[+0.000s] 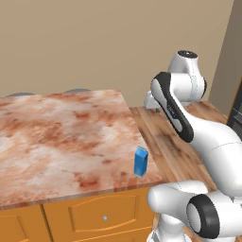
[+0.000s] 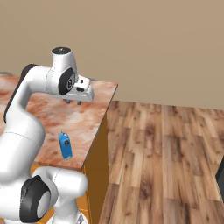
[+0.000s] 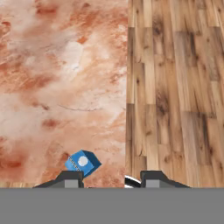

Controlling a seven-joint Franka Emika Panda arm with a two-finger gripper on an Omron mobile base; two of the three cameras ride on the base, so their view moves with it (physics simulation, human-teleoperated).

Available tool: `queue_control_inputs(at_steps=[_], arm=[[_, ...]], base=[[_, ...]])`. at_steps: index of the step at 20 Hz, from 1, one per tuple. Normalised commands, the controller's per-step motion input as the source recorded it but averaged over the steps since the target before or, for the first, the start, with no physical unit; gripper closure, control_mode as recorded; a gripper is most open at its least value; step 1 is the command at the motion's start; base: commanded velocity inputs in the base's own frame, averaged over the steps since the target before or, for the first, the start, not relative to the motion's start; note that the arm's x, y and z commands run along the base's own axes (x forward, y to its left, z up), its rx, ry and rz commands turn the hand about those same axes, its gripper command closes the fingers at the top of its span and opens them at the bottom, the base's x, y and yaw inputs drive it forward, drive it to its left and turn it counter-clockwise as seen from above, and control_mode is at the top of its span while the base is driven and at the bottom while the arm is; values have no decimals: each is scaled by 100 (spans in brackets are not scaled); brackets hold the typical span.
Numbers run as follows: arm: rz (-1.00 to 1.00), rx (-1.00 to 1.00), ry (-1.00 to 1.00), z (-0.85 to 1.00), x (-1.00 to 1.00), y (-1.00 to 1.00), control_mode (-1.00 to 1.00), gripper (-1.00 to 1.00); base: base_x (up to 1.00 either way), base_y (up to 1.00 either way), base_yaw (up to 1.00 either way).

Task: Pick the milk from the counter and place it in the open cabinet.

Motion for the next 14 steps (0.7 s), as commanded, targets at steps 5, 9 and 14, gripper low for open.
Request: queue_control_inputs(at_steps=[5,9,14], arm=[[0,0,0,-8,-6,-4,-100,-100],[0,6,0,-22,-8,-8,-100,-100],[8,16,-4,-21,-16,-22,-100,-100]], base=[[0,0,0],[0,0,0],[0,0,0]])
